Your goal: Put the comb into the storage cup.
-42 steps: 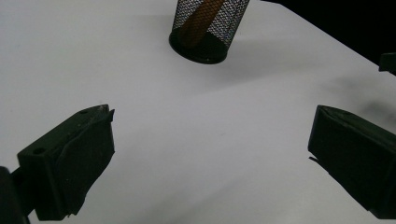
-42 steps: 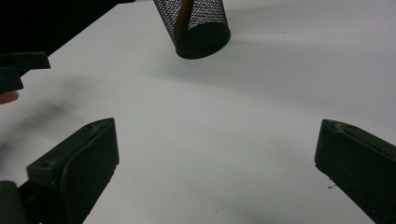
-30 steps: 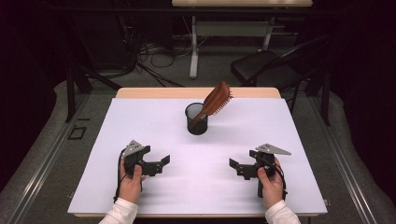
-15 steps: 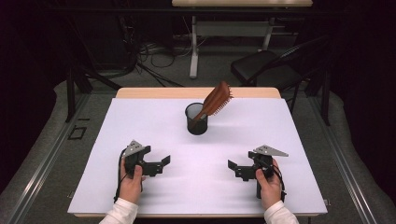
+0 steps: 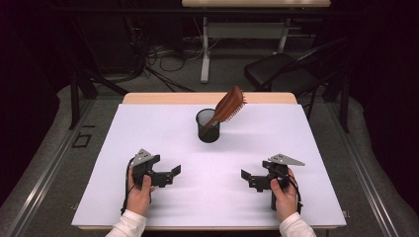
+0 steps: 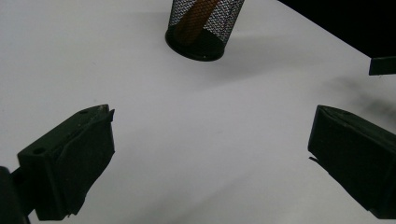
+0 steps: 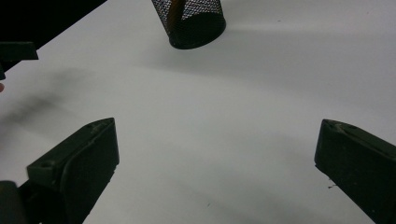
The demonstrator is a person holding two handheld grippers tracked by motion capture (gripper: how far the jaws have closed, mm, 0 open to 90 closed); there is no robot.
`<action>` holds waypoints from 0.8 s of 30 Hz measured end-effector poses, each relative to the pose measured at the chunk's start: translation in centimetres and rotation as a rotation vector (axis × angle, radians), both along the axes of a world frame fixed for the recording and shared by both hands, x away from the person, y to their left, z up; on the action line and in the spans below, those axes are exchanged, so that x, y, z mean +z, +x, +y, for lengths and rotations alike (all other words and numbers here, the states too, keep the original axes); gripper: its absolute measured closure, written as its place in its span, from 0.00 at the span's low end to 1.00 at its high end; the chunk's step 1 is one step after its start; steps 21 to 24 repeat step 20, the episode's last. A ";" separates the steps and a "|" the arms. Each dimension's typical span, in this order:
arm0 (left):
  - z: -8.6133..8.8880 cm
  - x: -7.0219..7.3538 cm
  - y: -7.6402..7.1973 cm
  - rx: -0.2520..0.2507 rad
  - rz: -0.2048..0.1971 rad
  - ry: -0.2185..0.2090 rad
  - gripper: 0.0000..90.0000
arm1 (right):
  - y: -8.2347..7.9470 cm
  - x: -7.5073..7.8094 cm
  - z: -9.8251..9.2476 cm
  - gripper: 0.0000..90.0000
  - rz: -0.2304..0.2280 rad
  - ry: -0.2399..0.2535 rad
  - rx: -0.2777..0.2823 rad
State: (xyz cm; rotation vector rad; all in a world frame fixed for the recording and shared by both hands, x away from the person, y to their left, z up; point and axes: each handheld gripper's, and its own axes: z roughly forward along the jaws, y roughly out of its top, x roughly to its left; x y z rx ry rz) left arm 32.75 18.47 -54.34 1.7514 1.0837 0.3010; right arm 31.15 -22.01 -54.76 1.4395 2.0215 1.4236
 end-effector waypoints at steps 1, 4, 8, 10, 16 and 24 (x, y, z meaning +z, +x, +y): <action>0.0 0.0 0.0 0.000 -0.001 0.001 0.00 | 0.0 0.0 0.0 0.00 0.000 0.000 -0.001; 0.0 0.0 0.0 0.001 -0.001 -0.002 0.00 | 0.0 0.0 0.0 0.00 0.003 0.002 -0.004; 0.1 0.1 0.0 0.004 -0.004 -0.007 0.00 | 0.0 0.0 -0.1 0.00 0.011 0.004 -0.007; 0.1 0.1 0.0 0.006 -0.006 -0.011 0.00 | 0.0 -0.1 -0.1 0.00 0.009 0.008 -0.010; 0.1 0.1 0.0 0.005 -0.004 -0.008 0.00 | 0.0 -0.1 -0.2 0.00 0.013 0.003 -0.013; 0.3 0.1 0.1 0.010 -0.004 -0.011 0.00 | 0.1 -0.1 -0.2 0.00 0.015 0.007 -0.012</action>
